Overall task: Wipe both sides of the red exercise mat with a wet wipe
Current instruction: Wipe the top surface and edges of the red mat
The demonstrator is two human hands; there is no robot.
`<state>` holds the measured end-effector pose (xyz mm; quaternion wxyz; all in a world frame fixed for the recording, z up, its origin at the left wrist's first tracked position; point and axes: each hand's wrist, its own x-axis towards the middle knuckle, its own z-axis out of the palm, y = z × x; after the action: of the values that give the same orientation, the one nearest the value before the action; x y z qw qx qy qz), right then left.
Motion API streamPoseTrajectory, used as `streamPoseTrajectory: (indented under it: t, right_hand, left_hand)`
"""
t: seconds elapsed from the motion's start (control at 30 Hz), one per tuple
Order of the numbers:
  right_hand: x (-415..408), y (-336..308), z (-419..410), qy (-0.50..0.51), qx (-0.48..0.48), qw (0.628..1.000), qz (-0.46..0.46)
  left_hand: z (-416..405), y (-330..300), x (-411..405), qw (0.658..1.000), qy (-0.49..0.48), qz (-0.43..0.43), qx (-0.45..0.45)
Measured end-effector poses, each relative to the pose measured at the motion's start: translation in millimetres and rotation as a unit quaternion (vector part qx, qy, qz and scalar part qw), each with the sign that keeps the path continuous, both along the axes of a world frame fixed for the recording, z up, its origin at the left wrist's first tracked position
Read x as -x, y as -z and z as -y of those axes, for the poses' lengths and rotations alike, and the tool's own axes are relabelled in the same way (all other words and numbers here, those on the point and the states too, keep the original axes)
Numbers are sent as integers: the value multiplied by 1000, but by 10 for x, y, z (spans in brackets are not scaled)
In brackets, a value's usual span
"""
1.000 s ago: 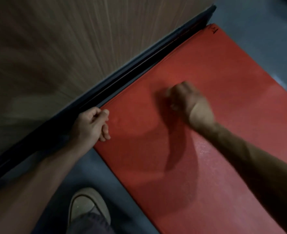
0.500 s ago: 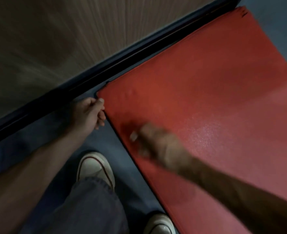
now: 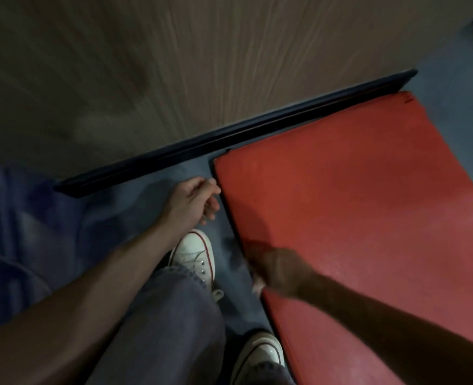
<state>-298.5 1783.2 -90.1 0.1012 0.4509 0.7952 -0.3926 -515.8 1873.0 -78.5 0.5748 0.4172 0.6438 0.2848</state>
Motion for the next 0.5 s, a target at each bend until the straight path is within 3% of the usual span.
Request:
streamPoseTrajectory:
  t: [0.07,0.17,0.27,0.4,0.5]
  right_hand:
    - [-187,-167,-119,185,17,977,-108]
    - [-360,-503,-199,383,31,896,-220]
    - [-227,-951,-132,438,27,836,-328]
    - [-19,-1450,-88,490,64,775,-395]
    - [82,-1844,-78,509,82,739,-434]
  left_hand:
    - [100,-74,12,999,22,19,17]
    - [158,-171,51,992,113,33,38]
    - [78,-503,18,984,168,43,32]
    - [21,-1262,-176,951,299,77,27]
    - [-27,-1772,-226,939,335,77,-19]
